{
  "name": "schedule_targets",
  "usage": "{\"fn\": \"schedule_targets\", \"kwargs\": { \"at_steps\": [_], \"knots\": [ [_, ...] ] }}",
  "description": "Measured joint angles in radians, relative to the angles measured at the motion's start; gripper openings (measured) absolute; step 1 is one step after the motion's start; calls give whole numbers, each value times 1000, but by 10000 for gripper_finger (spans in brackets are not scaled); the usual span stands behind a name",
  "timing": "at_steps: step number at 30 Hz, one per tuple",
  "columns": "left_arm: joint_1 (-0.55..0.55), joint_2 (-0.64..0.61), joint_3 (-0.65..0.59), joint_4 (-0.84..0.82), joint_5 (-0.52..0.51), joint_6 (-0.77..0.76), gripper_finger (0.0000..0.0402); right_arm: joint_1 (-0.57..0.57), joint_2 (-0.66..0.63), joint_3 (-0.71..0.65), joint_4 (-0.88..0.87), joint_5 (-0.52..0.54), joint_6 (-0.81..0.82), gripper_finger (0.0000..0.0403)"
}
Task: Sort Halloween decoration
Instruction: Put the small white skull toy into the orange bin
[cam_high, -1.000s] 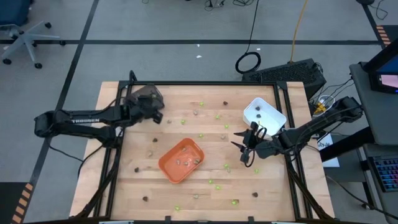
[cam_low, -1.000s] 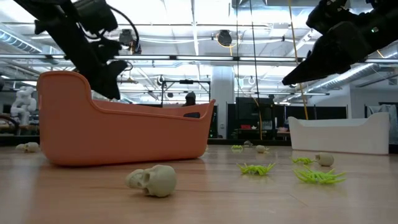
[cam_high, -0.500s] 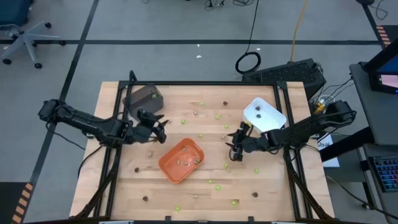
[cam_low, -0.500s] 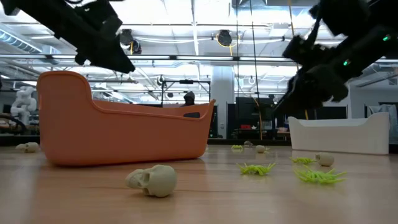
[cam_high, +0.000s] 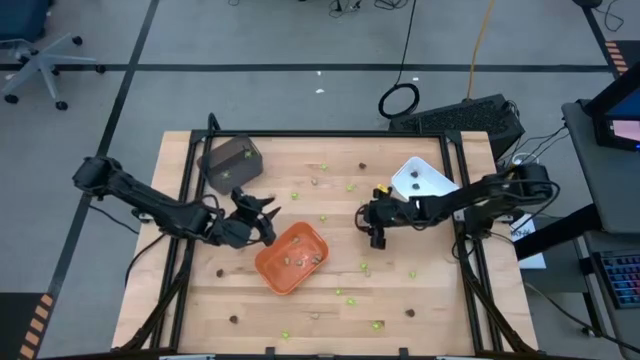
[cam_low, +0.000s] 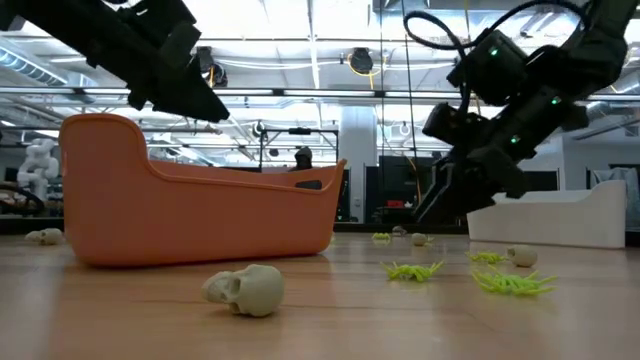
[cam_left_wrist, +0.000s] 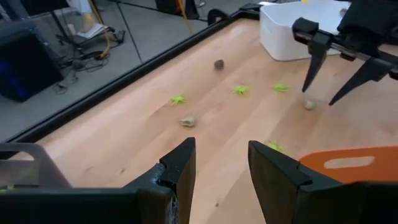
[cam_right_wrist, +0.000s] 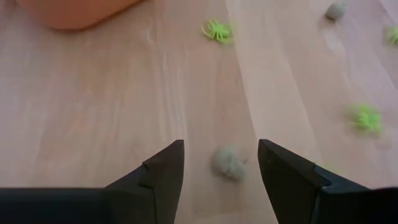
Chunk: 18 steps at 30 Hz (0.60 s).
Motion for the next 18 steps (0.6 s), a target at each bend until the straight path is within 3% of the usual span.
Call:
{"fn": "schedule_targets", "kwargs": {
  "at_steps": [9,18],
  "knots": [
    [0,20,0,9,-18,7,148,-35,49,0,2,-14,-31,183],
    [0,20,0,15,-18,8,148,-37,68,0,5,-41,-35,135]
  ]
}}
